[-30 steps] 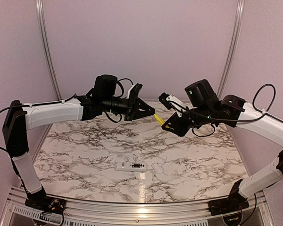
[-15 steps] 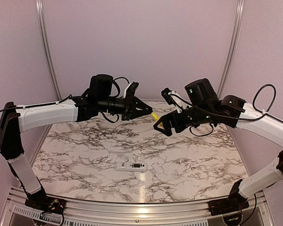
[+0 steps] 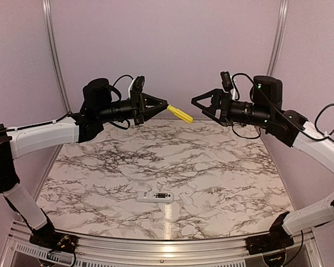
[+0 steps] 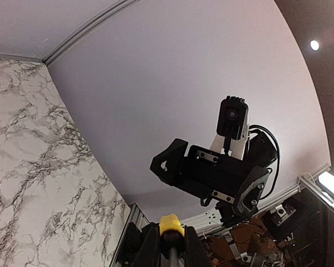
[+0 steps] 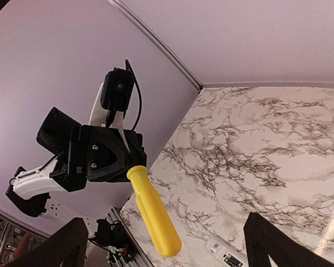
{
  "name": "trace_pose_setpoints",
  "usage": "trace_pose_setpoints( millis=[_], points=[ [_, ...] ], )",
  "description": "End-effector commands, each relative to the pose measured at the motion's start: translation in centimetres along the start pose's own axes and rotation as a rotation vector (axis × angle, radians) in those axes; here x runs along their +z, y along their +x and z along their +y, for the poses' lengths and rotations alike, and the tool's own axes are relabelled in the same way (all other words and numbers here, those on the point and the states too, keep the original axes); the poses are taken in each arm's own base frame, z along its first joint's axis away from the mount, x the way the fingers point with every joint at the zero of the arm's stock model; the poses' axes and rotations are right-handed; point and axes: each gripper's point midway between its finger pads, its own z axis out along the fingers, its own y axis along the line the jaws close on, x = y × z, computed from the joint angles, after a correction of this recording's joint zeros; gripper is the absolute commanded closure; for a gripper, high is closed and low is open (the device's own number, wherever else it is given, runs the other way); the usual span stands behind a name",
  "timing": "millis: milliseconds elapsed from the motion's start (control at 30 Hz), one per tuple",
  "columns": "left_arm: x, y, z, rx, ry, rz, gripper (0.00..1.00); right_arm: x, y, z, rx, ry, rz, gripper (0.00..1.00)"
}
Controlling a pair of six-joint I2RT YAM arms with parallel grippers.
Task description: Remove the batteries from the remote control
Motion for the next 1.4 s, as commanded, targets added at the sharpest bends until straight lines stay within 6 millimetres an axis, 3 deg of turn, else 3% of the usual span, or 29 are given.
trace_pose_setpoints(
  millis=[0, 200, 400, 667, 933, 1367],
  points=[
    [-1.1, -2.3, -4.1, 0.025, 0.152, -0.073, 1.00, 0.0, -1.4, 3.0, 0.181, -0.182, -0.046, 0.06],
    [-1.2, -3.1, -5.1, 0.034, 0.180, -0.093, 1.00, 0.5, -2.5, 4.3, 0.308, -0.315, -0.097, 0.09],
    [-0.9, -3.8, -4.6, 0.012, 0.168, -0.119, 1.00, 1.5, -3.5, 5.3, 0.331, -0.367, -0.081, 0.13],
    [0.0, -4.2, -3.4, -0.049, 0.192, -0.134, 1.00, 2.8, -4.3, 5.2, 0.416, -0.383, -0.085, 0.24],
    [0.8, -4.4, -2.4, -0.056, 0.173, -0.125, 1.00, 3.7, -4.5, 5.1, 0.443, -0.377, -0.074, 0.46],
    [1.3, -4.7, -2.0, -0.058, 0.172, -0.126, 1.00, 4.5, -4.0, 4.5, 0.459, -0.366, -0.054, 0.55]
  ],
)
